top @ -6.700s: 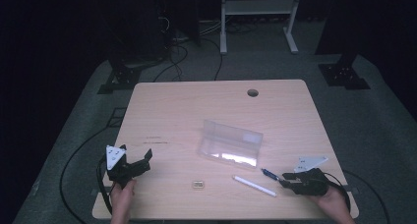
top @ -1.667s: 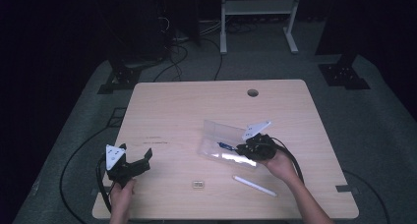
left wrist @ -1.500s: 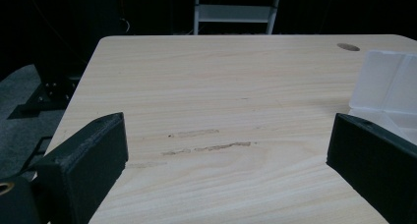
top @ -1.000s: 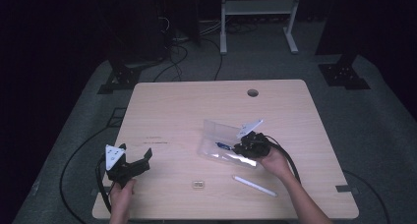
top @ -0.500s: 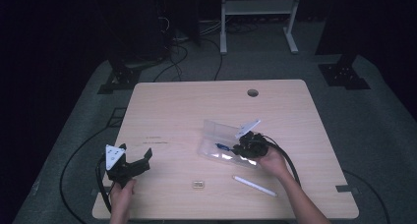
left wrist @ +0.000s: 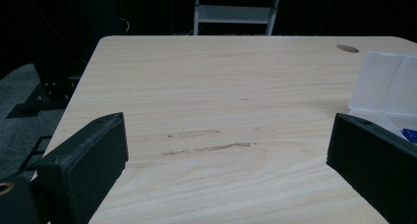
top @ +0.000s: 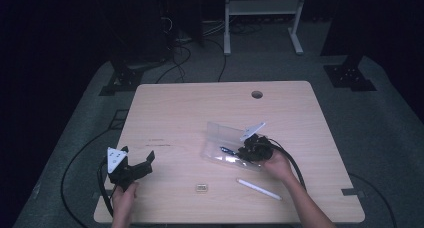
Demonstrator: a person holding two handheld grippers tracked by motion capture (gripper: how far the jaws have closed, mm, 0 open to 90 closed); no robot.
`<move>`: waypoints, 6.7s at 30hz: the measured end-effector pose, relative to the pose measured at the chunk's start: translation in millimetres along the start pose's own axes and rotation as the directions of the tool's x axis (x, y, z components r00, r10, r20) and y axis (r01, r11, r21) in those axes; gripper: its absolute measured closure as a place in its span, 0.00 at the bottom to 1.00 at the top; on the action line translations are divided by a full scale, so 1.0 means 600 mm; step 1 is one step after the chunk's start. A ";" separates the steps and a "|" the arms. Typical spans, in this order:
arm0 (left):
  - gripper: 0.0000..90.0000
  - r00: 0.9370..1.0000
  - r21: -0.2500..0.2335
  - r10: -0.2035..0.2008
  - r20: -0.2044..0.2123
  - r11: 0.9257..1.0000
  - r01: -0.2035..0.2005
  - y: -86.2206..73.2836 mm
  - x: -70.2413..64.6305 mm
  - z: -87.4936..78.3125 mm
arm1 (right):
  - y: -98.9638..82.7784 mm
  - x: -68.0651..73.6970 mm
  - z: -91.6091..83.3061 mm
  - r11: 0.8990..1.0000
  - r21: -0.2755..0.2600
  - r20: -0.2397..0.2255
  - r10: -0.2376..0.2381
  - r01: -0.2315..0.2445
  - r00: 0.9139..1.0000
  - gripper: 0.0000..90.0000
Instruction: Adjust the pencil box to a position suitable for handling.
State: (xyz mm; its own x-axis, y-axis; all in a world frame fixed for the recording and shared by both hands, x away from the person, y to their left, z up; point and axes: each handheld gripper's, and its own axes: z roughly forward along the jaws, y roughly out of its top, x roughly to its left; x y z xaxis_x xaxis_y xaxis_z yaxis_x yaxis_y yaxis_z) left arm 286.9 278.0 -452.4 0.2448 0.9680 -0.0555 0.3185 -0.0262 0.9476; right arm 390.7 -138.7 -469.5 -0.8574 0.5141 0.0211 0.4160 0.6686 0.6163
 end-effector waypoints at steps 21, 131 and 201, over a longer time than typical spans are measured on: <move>0.01 1.000 0.006 0.007 0.000 1.000 -0.007 0.000 -0.003 0.001 | -0.022 0.010 -0.052 0.997 -0.069 -0.054 0.018 -0.022 0.998 0.65; 0.01 1.000 0.010 0.010 -0.001 1.000 -0.010 -0.001 -0.004 0.002 | -0.165 0.131 -0.098 0.997 -0.057 0.015 -0.044 0.045 0.999 0.85; 0.01 1.000 0.005 0.014 -0.007 1.000 -0.014 0.002 -0.003 -0.002 | -0.038 0.080 -0.122 0.993 -0.090 0.016 -0.078 0.079 0.997 0.87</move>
State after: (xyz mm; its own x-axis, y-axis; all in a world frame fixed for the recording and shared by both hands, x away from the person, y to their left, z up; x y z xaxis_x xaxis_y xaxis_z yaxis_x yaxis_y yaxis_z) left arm 285.8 276.2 -451.1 0.2424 0.9693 -0.0401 0.3201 -0.0409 0.9465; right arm 317.6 -168.5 -425.1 -0.8822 0.4692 -0.0394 0.3183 0.6559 0.6844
